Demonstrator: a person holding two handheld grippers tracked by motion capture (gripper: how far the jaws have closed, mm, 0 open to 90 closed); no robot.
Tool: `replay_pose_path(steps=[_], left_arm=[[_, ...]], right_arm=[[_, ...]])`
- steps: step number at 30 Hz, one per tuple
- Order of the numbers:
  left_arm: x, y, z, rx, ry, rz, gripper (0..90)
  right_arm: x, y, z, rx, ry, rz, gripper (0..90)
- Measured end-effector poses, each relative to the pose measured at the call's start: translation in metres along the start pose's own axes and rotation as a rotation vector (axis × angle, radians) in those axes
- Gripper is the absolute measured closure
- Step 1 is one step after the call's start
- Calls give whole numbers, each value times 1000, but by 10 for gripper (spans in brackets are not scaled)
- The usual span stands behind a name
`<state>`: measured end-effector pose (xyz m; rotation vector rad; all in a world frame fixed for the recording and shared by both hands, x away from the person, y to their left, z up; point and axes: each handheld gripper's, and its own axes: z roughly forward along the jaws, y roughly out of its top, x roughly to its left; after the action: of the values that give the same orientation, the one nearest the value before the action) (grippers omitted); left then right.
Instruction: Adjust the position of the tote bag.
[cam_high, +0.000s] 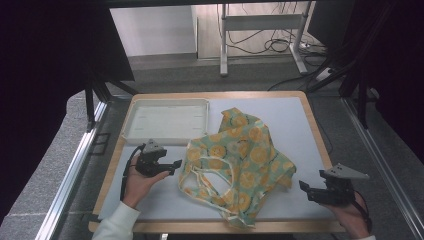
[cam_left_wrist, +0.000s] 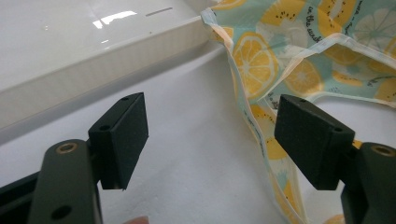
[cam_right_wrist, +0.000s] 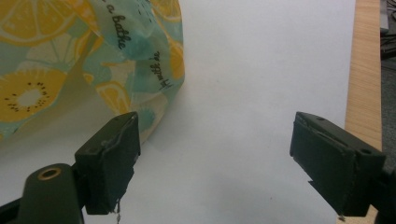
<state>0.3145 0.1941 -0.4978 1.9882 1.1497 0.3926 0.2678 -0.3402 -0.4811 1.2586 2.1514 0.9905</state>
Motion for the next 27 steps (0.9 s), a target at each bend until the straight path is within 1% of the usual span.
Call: replay_pose_path(steps=[4, 8, 13, 14, 17, 21, 24, 27], left_arm=[[0, 0, 1, 10, -3, 4, 261], [-1, 1, 1, 10, -7, 8, 261], [-2, 1, 2, 13, -9, 11, 261], [-3, 0, 1, 16, -6, 19, 261], [-5, 0, -1, 14, -6, 18, 261], [-9, 0, -1, 19, -5, 30, 263], [-9, 2, 0, 24, -5, 21, 275], [-9, 2, 1, 29, -3, 22, 277]], right_arm=[[0, -2, 3, 16, -4, -4, 166], [3, -2, 3, 18, -1, -14, 166], [2, -2, 1, 11, 5, -6, 166], [2, -2, 1, 9, 5, -7, 166], [2, -1, 2, 6, 8, 0, 166], [3, 1, 2, 5, 13, -15, 168], [4, 1, 3, 8, 14, -24, 168], [4, 1, 2, 5, 12, -23, 168]])
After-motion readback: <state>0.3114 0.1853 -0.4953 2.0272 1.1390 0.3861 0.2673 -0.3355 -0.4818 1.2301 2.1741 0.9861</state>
